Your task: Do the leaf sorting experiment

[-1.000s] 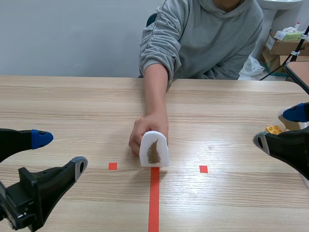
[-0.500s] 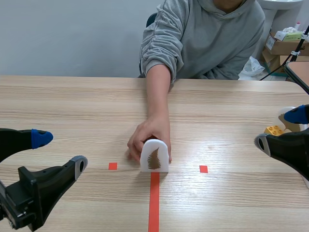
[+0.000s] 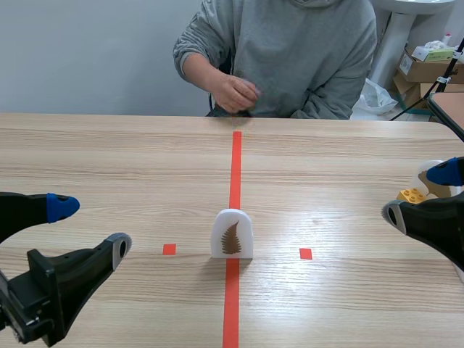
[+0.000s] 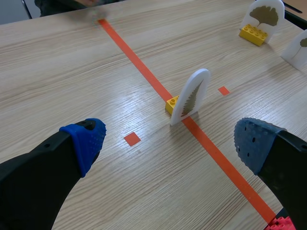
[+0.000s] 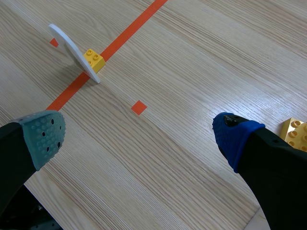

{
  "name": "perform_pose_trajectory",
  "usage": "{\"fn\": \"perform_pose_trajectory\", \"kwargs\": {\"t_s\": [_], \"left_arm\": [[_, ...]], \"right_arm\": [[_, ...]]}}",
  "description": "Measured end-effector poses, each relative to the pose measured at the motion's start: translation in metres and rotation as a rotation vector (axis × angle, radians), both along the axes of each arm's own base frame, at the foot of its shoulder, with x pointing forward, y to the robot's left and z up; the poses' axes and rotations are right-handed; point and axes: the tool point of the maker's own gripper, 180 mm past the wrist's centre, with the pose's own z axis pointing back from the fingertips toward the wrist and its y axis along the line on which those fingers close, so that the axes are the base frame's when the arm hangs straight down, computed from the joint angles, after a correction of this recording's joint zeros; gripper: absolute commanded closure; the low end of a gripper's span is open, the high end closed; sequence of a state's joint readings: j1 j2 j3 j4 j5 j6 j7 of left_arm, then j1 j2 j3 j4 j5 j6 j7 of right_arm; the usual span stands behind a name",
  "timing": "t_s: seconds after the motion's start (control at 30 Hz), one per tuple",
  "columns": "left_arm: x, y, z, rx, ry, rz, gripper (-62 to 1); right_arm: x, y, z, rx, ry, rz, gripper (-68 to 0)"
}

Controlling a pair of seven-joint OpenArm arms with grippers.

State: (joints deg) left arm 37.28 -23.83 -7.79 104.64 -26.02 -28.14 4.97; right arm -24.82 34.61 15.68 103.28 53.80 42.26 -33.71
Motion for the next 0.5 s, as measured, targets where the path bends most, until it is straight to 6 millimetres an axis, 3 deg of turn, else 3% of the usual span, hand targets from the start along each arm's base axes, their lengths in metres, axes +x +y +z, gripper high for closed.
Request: {"fn": "perform_pose_trajectory", "kwargs": {"t_s": [0.5], "left_arm": [[-0.0001,0.0003,-0.0009,0.032,-0.018,-0.01,-57.2]], "right_arm": [[0.0,0.0,0.0,0.0,0.0,0.0,-63.8]]}}
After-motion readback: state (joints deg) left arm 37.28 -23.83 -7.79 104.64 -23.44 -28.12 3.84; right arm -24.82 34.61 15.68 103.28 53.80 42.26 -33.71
